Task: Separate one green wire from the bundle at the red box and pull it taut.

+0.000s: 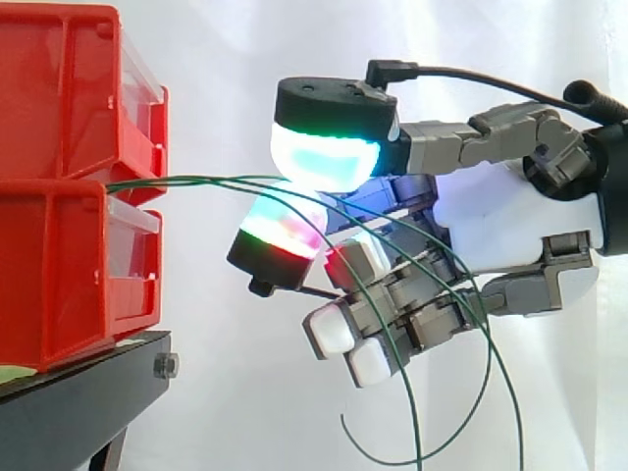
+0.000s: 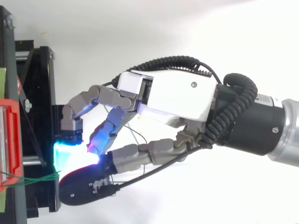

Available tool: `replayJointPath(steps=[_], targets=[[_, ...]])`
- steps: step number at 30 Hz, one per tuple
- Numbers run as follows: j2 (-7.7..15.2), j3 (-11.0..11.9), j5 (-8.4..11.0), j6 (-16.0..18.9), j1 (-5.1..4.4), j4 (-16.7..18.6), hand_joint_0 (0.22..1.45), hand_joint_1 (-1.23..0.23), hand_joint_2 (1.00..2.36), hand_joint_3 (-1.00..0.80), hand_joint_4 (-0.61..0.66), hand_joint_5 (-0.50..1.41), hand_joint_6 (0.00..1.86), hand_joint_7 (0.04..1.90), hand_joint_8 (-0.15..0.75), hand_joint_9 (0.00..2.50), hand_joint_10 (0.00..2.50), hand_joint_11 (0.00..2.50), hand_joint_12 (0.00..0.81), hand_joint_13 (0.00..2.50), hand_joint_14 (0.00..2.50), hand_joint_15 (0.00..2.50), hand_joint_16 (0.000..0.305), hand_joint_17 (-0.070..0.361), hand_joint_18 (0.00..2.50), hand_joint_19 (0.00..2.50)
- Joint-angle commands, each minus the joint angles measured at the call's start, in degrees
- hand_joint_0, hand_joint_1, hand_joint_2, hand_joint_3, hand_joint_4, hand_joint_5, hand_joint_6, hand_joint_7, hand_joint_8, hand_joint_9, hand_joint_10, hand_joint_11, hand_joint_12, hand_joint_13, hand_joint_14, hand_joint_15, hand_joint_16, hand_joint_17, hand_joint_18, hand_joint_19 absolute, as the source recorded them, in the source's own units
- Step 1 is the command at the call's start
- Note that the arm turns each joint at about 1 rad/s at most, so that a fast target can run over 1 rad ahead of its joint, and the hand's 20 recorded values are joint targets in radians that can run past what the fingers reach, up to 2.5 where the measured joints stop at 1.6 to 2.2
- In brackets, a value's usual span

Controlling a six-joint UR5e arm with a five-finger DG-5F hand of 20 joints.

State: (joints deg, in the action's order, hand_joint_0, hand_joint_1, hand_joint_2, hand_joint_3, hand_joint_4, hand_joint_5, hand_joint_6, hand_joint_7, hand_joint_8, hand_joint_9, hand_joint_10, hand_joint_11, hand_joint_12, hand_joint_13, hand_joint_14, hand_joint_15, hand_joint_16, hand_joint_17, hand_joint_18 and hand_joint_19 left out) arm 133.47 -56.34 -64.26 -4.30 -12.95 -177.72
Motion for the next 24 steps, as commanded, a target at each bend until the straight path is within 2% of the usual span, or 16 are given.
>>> replayJointPath(steps=[1,5,11,19,24], targets=[[0.04,0.01,0.01,0.08,0.03,-0.17,0.58,-0.62,1.01,-0.39,0.12,-0.14,0.91,0.95,0.293,1.21,0.02,0.92,0.357,0.97,0.02,0.61,0.054,0.122,0.78,0.71],[0.04,0.01,0.01,0.08,0.12,-0.17,0.59,-0.6,1.01,-0.36,0.11,-0.14,0.9,0.99,0.293,1.21,0.03,0.92,0.358,0.97,0.02,0.61,0.054,0.121,0.78,0.71],[0.04,0.01,-0.16,-0.01,0.2,-0.08,0.6,-0.66,1.02,-0.2,0.1,-0.14,0.9,1.06,0.298,1.21,0.03,0.92,0.358,0.97,0.02,0.62,0.054,0.121,0.78,0.7],[0.04,0.01,0.1,1.05,-0.06,0.01,0.59,-0.75,1.02,-0.05,-0.07,-0.1,0.89,1.13,0.286,1.24,0.02,0.84,0.366,1.0,0.02,0.59,0.058,0.13,0.84,0.68],[-0.14,0.01,0.01,1.4,-0.06,-0.08,0.6,-0.76,1.02,-0.04,-0.06,-0.1,0.89,1.14,0.291,1.24,0.02,0.82,0.369,1.0,0.02,0.57,0.059,0.133,0.85,0.66]])
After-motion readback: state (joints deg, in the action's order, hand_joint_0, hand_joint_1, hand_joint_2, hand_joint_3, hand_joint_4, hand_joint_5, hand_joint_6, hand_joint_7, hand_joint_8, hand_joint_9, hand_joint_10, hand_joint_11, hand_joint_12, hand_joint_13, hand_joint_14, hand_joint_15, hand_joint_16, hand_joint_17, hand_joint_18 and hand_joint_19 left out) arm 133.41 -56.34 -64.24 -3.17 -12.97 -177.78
